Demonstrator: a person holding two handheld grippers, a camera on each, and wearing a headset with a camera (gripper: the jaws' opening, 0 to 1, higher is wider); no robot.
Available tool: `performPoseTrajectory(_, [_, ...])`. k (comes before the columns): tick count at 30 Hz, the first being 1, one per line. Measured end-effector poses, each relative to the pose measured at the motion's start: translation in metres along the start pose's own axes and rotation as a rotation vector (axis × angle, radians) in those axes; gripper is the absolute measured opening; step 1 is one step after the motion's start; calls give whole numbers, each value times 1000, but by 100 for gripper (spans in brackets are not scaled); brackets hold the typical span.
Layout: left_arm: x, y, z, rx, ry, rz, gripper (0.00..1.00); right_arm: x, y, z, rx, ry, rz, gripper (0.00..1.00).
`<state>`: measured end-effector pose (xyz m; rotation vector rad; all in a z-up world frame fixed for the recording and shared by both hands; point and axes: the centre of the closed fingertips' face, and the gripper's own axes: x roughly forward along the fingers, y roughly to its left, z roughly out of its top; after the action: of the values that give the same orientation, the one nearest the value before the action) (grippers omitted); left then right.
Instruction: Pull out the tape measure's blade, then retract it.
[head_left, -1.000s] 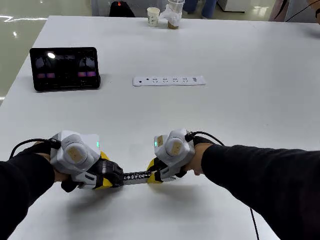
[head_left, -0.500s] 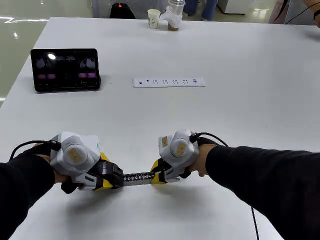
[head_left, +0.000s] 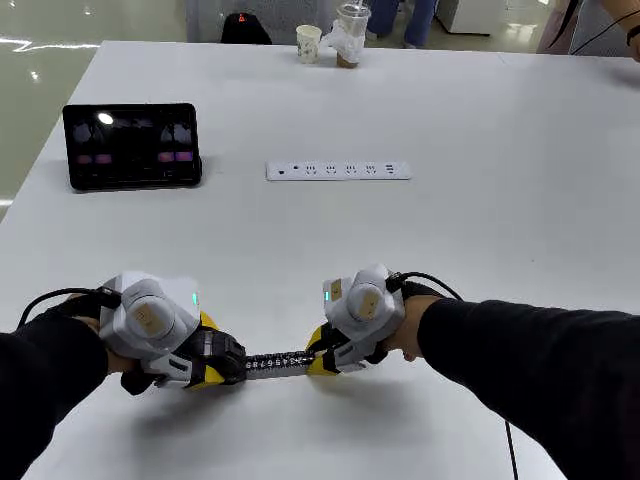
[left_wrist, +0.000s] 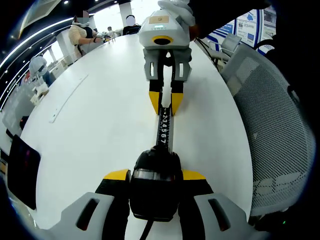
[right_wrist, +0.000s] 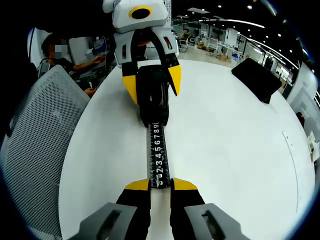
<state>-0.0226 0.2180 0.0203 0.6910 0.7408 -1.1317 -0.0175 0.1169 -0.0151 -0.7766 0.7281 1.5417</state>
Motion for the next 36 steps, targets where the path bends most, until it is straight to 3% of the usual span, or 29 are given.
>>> performPoseTrajectory(36, [0, 0, 0, -1, -3, 0, 31, -8, 2, -12, 10, -3, 6, 11])
